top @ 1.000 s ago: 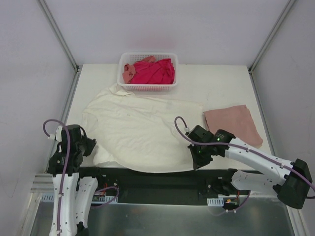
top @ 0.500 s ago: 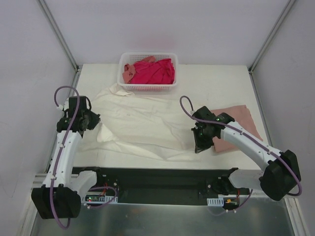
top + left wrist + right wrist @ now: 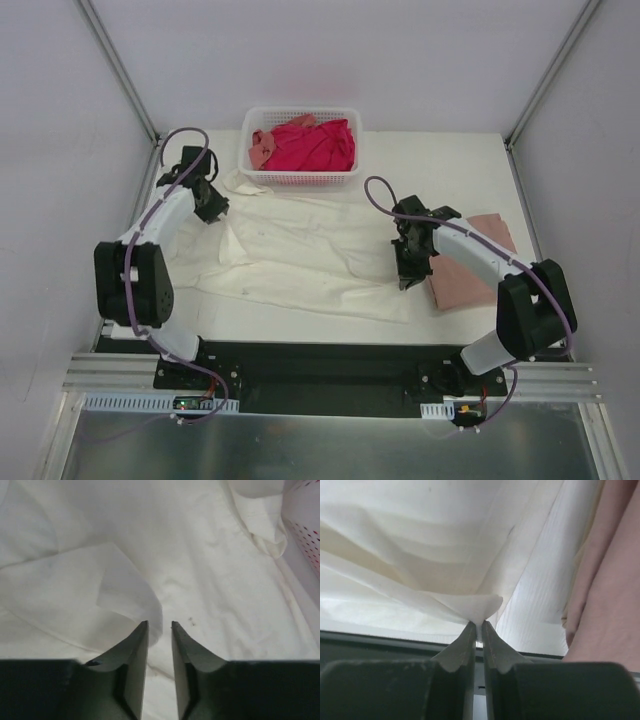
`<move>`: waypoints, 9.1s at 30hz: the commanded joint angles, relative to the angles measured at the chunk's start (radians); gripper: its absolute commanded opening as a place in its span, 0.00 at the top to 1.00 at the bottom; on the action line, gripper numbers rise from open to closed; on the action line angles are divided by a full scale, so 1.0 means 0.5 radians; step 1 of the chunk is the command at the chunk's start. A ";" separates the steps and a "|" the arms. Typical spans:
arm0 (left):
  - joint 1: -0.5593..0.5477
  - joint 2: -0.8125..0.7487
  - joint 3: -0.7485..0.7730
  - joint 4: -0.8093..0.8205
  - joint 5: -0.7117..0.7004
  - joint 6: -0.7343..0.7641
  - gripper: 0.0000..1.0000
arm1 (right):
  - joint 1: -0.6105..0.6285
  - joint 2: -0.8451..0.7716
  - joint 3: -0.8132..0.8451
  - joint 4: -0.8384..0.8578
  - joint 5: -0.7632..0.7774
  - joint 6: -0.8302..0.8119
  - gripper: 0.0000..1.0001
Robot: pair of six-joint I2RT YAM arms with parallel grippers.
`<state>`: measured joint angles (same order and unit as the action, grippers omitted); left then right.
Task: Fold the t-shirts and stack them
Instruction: Fold the tshirt
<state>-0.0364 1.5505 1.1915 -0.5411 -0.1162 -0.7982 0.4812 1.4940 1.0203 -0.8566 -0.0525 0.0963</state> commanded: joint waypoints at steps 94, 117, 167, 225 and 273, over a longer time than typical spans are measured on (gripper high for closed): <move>-0.077 -0.730 -0.987 -0.068 -0.099 -0.198 1.00 | 0.664 -0.761 -0.642 0.406 0.031 0.111 0.03; -0.614 0.197 -0.128 -0.065 -0.378 0.191 1.00 | 0.654 -0.840 -0.642 0.311 0.188 0.145 0.03; 0.309 0.252 0.058 0.232 0.226 0.219 0.26 | 0.191 -0.690 -0.264 0.621 0.467 0.169 0.03; 0.315 1.035 0.762 0.226 0.576 0.004 1.00 | 0.075 -0.479 -0.179 0.566 0.553 0.102 0.03; 0.183 0.433 0.283 0.245 0.242 0.265 1.00 | -0.435 1.310 1.288 0.403 0.458 0.123 0.65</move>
<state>0.0700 1.8454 1.3415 -0.4164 0.0376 -0.6903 0.2623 2.1502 1.6714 -0.6411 0.1680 0.1459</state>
